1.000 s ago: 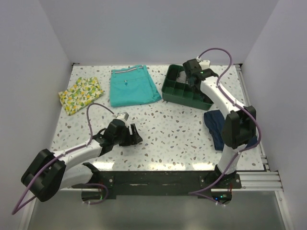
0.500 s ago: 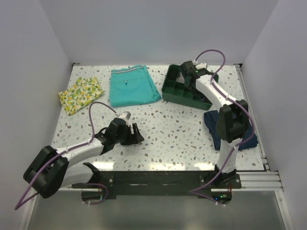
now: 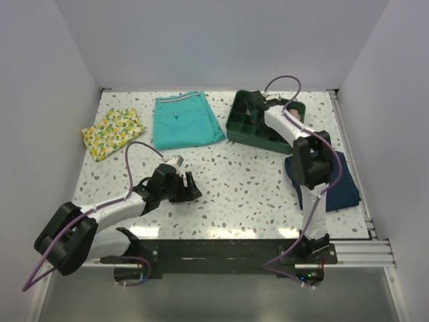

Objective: Roll the underwear
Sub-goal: Place the underwear in the storage box.

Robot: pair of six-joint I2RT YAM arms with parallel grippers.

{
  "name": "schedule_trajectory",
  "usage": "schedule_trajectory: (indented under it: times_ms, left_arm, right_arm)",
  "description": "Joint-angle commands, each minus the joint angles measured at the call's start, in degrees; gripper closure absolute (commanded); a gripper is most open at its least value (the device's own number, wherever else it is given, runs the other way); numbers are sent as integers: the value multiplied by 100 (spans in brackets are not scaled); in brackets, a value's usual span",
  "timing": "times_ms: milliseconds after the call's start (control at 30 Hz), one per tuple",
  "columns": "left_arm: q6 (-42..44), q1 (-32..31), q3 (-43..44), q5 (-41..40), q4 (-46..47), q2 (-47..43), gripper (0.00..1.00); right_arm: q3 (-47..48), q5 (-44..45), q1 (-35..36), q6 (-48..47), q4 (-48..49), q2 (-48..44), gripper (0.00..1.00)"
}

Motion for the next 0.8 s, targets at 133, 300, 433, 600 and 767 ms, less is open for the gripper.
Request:
schedule_trajectory:
  times_ms: [133, 300, 433, 600, 767]
  left_arm:
    - [148, 126, 121, -65, -191, 124, 26]
    - [165, 135, 165, -65, -191, 159, 26]
    - [192, 143, 165, -109, -393, 159, 26]
    - [192, 143, 148, -127, -393, 176, 26]
    - [209, 143, 156, -153, -437, 159, 26]
  right_arm:
    - [-183, -415, -60, 1, 702, -173, 100]
    - [-499, -723, -166, 80, 904, -191, 100]
    - [-781, -899, -245, 27, 1089, -253, 100]
    - [-826, -1100, -289, -193, 1143, -183, 100]
    - [-764, -1110, -306, -157, 1168, -278, 73]
